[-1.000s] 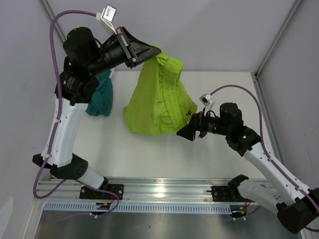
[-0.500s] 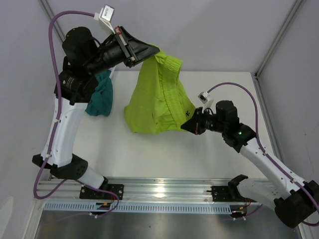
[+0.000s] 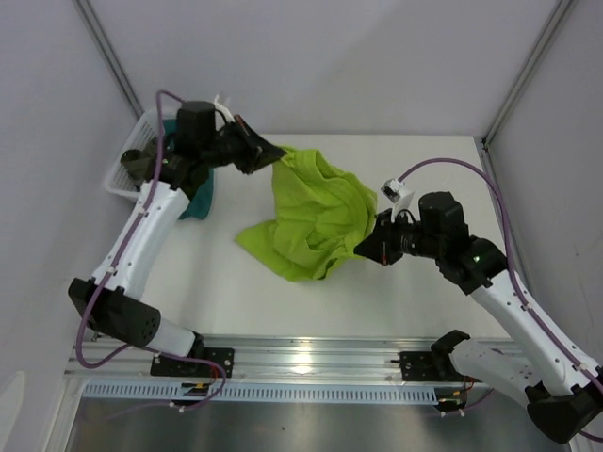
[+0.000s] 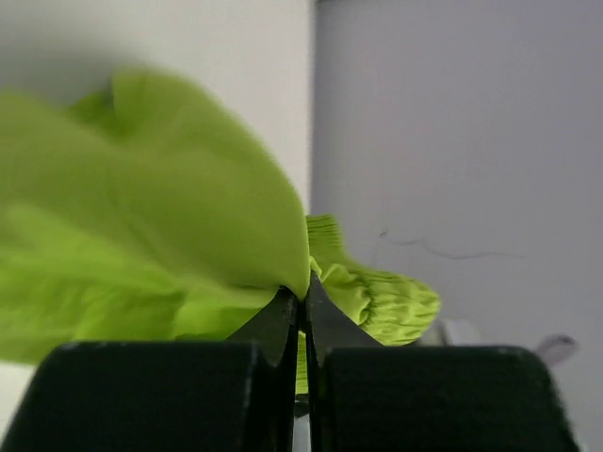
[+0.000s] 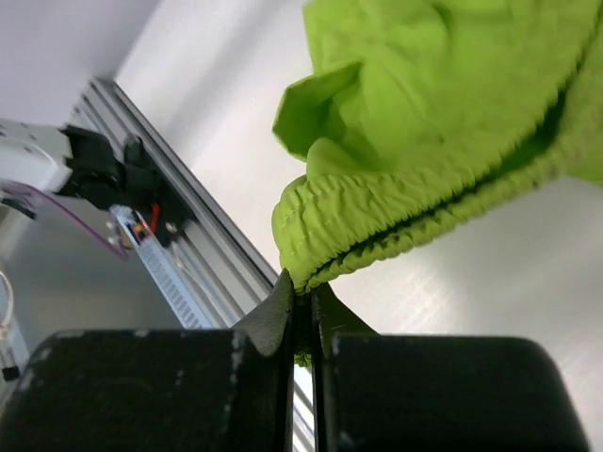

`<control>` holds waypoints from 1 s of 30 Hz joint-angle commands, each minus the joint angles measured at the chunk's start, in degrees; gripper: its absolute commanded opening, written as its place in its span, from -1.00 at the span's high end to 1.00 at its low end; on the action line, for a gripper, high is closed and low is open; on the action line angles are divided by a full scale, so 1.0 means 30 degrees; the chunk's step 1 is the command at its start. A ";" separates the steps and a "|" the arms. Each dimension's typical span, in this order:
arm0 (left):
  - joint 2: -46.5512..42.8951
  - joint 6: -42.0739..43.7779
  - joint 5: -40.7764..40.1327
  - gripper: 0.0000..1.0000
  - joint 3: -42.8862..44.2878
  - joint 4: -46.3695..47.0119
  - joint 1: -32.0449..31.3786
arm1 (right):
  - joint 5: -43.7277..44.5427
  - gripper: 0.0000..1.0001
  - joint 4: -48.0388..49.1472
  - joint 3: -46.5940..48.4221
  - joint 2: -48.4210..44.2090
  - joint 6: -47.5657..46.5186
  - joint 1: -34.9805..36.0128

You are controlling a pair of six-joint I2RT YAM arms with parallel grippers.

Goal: Fold and stack the shorts
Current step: Move the shorts to the center of the board

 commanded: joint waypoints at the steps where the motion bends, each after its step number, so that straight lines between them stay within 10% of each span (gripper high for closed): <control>1: -0.0351 -0.0727 0.0388 0.99 -0.4725 0.2253 0.0103 | 0.2306 1.00 -0.2970 0.0818 -0.0311 -0.1769 0.0833; 10: -0.1381 -0.1376 0.0038 0.99 -1.2684 0.6719 0.0103 | 1.0125 1.00 -0.6983 0.1519 0.2935 -0.0717 0.6829; 22: 0.5294 0.2289 -0.1662 0.99 -0.6950 0.0917 0.0162 | 1.1748 1.00 -0.8893 0.1934 0.4172 0.1741 1.3020; 30: 0.9370 0.2728 -0.0814 0.99 -0.3750 -0.0139 0.0162 | 1.1570 1.00 -0.6144 -0.3712 0.0893 0.8301 1.7292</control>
